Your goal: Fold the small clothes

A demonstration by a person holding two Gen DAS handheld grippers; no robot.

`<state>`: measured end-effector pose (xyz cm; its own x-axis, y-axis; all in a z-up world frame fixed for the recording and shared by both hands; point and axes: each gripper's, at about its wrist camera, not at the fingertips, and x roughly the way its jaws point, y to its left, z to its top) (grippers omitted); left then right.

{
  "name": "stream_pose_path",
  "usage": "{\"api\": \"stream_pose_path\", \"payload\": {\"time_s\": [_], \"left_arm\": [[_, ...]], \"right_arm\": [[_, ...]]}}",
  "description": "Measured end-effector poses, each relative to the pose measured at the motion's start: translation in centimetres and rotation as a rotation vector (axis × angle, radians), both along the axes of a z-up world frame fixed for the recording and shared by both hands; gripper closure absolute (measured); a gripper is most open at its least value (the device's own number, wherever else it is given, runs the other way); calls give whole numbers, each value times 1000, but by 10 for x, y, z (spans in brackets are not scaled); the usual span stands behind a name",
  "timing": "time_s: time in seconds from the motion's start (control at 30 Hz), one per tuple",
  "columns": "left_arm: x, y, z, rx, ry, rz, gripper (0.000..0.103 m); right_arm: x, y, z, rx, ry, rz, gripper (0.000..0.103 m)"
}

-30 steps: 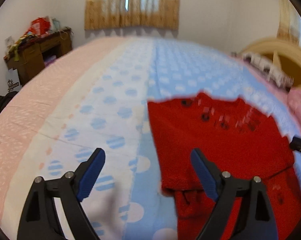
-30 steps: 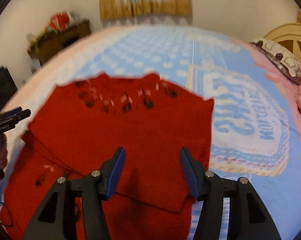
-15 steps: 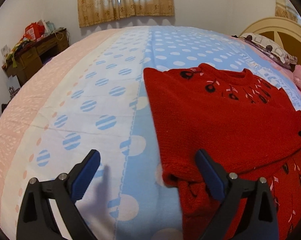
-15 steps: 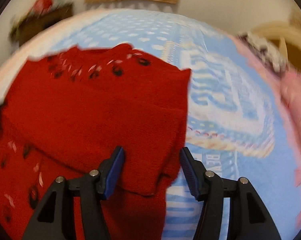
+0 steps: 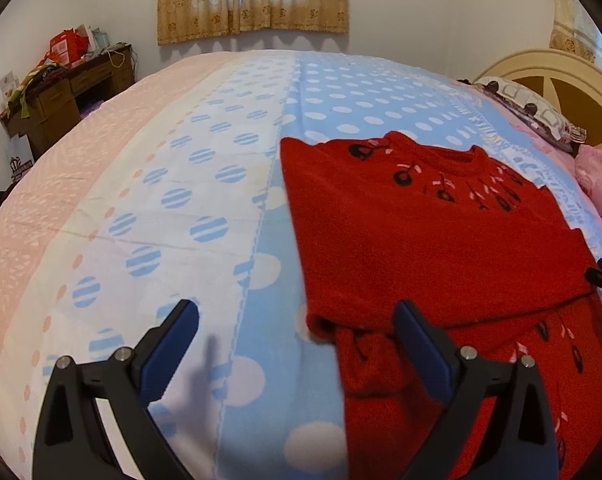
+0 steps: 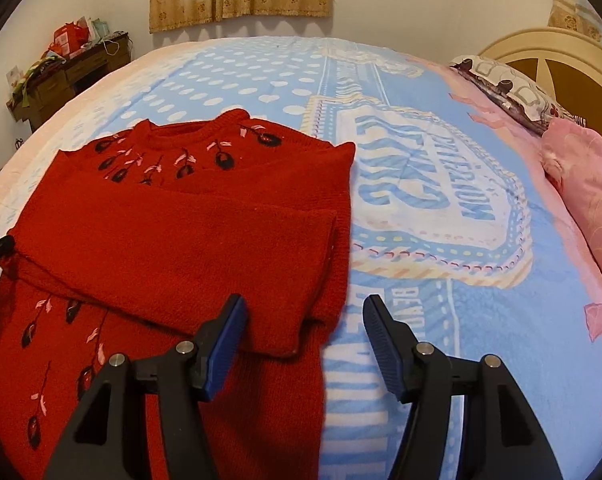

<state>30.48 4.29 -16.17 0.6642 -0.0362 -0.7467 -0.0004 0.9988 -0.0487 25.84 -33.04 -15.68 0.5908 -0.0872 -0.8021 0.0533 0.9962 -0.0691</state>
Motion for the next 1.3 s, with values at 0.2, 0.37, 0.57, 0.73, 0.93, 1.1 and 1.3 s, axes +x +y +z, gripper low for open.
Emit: {"api": "stream_pose_path", "payload": {"time_s": [0.2, 0.37, 0.57, 0.73, 0.93, 1.1, 1.3], "left_arm": [[-9, -7, 3, 21, -7, -23, 3], [-32, -4, 22, -4, -54, -36, 3], [-66, 2, 47, -14, -124, -50, 3], [-89, 6, 57, -25, -153, -52, 3], [-112, 4, 65, -24, -185, -60, 3], [-133, 2, 70, -24, -200, -73, 3], [-161, 4, 78, -18, -223, -93, 3]], "right_arm": [[-8, 6, 2, 1, -6, 7, 41], [-26, 13, 10, 19, -19, 34, 41], [-54, 19, 12, 43, -26, 51, 41], [-71, 19, 16, 62, -48, 45, 41], [-92, 21, 22, 86, -67, 44, 41], [-112, 29, 25, 97, -77, 58, 40], [-138, 40, 27, 108, -85, 82, 40]]}}
